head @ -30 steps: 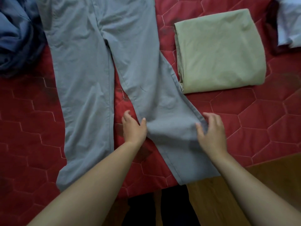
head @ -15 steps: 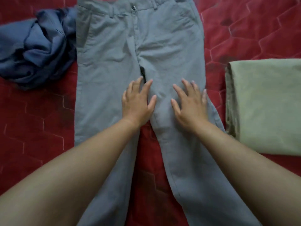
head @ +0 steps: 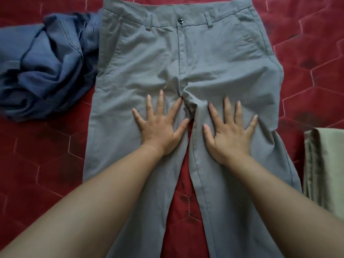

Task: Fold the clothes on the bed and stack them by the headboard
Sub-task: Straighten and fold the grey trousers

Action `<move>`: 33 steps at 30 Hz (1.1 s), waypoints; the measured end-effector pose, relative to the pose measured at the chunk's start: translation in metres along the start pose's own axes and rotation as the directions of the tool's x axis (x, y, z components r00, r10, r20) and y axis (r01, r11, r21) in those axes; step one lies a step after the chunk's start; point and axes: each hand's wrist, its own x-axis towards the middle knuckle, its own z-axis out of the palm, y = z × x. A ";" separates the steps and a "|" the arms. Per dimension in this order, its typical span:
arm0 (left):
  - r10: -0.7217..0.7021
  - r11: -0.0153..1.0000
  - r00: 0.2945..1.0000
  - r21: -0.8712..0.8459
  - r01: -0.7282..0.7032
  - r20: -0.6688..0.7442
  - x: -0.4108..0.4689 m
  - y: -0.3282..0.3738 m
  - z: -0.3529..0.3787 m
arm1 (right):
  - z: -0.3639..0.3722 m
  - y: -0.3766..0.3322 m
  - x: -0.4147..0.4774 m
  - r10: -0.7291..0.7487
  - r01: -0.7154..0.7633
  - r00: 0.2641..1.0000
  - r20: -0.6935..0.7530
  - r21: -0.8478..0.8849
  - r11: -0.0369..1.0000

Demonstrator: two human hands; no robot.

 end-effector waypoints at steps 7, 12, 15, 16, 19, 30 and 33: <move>-0.024 0.994 0.996 -0.108 0.015 -0.089 0.011 -0.003 -0.002 | -0.040 0.031 0.045 0.140 -0.015 0.934 -0.329 0.356 0.935; -0.026 0.997 0.997 -0.079 0.020 -0.067 0.013 -0.002 0.000 | -0.039 0.067 0.042 0.416 -0.336 0.882 -0.221 0.323 0.884; -0.023 0.998 0.999 -0.060 0.022 -0.022 0.011 -0.002 -0.003 | -0.041 0.073 0.030 0.367 -0.264 0.911 -0.185 0.422 0.867; -0.017 0.998 1.000 -0.059 0.017 -0.005 0.010 -0.001 -0.004 | -0.044 0.075 0.026 0.384 -0.265 0.909 -0.162 0.487 0.832; 0.019 0.998 0.998 -0.055 -0.015 0.060 -0.003 -0.003 -0.007 | -0.048 0.073 0.010 0.427 -0.299 0.900 -0.089 0.586 0.753; -0.028 0.994 0.972 -0.098 0.052 0.232 -0.142 -0.043 -0.025 | -0.063 0.066 -0.094 0.551 -0.486 0.835 -0.004 0.466 0.739; -0.074 0.983 0.959 -0.144 0.117 0.275 -0.160 -0.047 -0.039 | -0.081 0.059 -0.118 0.597 -0.543 0.803 0.012 0.428 0.722</move>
